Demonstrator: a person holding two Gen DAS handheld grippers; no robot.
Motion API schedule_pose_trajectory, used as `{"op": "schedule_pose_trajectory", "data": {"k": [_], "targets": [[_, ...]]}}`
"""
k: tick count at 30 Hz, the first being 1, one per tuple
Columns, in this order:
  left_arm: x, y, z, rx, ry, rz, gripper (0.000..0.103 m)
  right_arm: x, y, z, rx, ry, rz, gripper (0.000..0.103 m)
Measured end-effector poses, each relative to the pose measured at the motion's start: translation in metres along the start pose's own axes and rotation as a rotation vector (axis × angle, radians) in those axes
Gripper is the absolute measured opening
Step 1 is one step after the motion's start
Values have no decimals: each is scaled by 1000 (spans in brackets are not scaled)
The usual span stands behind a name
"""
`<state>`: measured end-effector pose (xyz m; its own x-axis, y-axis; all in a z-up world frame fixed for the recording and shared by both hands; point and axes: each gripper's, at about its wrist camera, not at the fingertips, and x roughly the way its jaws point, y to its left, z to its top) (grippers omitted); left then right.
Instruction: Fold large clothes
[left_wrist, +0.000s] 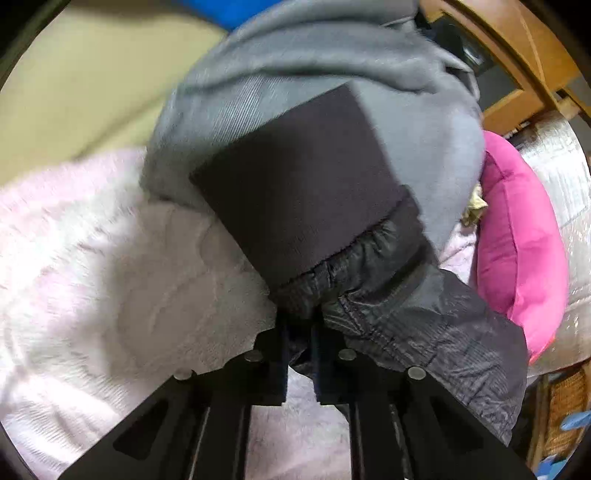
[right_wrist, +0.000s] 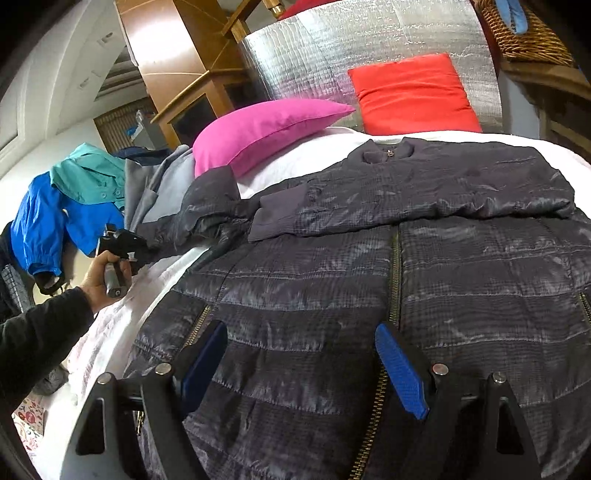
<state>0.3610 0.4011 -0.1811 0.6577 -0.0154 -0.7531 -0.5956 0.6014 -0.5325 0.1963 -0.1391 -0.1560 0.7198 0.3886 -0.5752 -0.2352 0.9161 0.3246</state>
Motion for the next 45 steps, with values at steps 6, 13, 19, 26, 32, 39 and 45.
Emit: {"op": "schedule_pose_trajectory", "data": {"k": [6, 13, 19, 26, 32, 39, 45], "targets": [[-75, -59, -7, 227, -181, 50, 6, -5, -2, 1, 21, -16, 8, 85], [-182, -146, -33, 475, -371, -14, 5, -16, -10, 5, 72, -47, 33, 85], [-232, -243, -89, 699, -440, -136, 5, -26, -20, 10, 131, -84, 54, 85], [-222, -345, -214, 979, -363, -321, 5, -36, -39, 16, 231, -124, 83, 85], [-160, -380, -315, 1098, -152, -338, 5, -48, -67, 20, 352, -162, 96, 85], [-73, -356, -363, 1076, 101, -185, 29, -57, -92, 22, 463, -200, 81, 85], [-98, -313, -332, 892, 126, -258, 68, -56, -98, 21, 497, -201, 85, 85]]}}
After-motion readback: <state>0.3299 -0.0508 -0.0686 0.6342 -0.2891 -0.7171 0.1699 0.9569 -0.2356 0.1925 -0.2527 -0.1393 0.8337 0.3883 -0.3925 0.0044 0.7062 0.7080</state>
